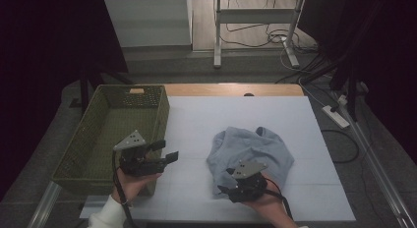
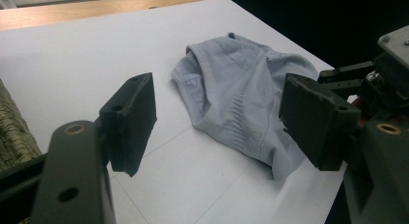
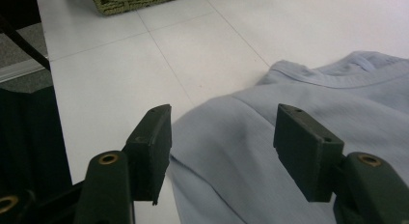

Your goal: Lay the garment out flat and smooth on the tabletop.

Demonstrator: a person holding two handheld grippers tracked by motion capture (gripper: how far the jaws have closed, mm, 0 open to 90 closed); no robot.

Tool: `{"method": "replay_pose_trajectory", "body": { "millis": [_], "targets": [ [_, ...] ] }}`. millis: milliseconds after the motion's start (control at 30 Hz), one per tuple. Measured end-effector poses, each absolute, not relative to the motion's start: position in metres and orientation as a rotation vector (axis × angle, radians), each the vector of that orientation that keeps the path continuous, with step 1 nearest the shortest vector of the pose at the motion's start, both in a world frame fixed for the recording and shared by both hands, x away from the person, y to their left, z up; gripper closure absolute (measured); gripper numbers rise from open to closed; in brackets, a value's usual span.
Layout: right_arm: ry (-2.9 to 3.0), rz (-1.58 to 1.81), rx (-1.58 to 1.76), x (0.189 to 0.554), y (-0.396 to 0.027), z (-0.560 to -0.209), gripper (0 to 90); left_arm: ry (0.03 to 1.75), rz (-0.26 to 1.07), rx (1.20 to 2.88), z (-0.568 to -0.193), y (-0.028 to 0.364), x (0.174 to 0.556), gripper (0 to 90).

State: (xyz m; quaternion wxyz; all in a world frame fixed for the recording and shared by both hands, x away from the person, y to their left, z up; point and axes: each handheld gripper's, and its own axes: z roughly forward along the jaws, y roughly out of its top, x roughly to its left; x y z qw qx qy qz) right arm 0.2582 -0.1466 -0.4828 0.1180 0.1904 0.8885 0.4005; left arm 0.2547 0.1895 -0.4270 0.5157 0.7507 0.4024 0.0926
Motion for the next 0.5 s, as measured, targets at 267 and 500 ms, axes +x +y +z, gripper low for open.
{"method": "replay_pose_trajectory", "body": {
  "millis": [267,500],
  "targets": [
    [2.621,1.137,0.533,0.263,-0.128,-0.491,35.6,0.969,0.223,1.798,-0.427,0.189,0.255,29.6],
    [2.660,1.036,0.509,0.265,-0.112,-0.504,34.0,0.968,0.226,1.794,-0.426,0.191,0.255,29.6]
  ]
}}
